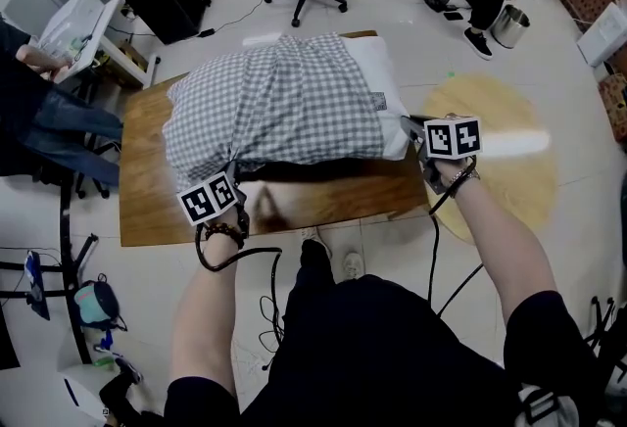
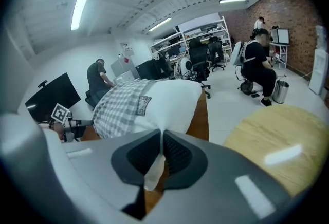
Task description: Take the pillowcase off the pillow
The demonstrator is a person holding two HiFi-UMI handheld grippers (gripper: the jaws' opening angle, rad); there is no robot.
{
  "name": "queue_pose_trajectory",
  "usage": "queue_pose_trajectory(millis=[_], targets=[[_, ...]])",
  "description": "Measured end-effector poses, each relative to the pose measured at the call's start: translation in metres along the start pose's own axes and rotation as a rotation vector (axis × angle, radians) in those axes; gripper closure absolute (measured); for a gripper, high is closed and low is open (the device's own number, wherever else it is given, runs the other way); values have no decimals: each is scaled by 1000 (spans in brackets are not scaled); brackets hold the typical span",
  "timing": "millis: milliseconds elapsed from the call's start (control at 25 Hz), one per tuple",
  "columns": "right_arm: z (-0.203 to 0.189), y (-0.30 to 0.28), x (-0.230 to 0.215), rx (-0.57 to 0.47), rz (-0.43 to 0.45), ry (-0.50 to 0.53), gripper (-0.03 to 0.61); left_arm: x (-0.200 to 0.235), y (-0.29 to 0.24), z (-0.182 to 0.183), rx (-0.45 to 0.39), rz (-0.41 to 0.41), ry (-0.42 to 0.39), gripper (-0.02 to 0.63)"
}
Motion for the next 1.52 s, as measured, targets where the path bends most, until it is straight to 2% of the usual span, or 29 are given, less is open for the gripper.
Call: queue_pose_trajectory(millis=[520, 720, 880, 1000, 1120, 1320, 1520], targets=[[-3, 23, -21, -23, -59, 11, 564, 54, 30, -13, -13, 91, 86, 611], [-13, 22, -27, -6, -59, 5, 563, 60, 35, -15, 8, 110, 73, 611], [-25, 17, -20, 36, -30, 31, 547, 50, 34, -20, 37, 77, 45, 607], [-30, 17, -18, 55, -22, 81, 487, 42, 38, -21, 50, 18, 22, 606], [-37, 20, -23, 45, -14, 87, 451, 37, 45, -23, 44, -7, -6, 597], [-36, 32, -27, 15, 12, 51, 437, 23, 61, -5, -5, -17, -37, 580], [-29, 44, -17, -19, 7, 79, 436, 3, 72, 16, -35, -33, -86, 546]])
Point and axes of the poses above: the fingertips, and each gripper's own axes: y backward along the fingers, x to its left, z out of its top, the point moved 7 cm from there along y, backward along the fingers, and after that the axes turned 12 degrees about -y, right-handed, at the moved point
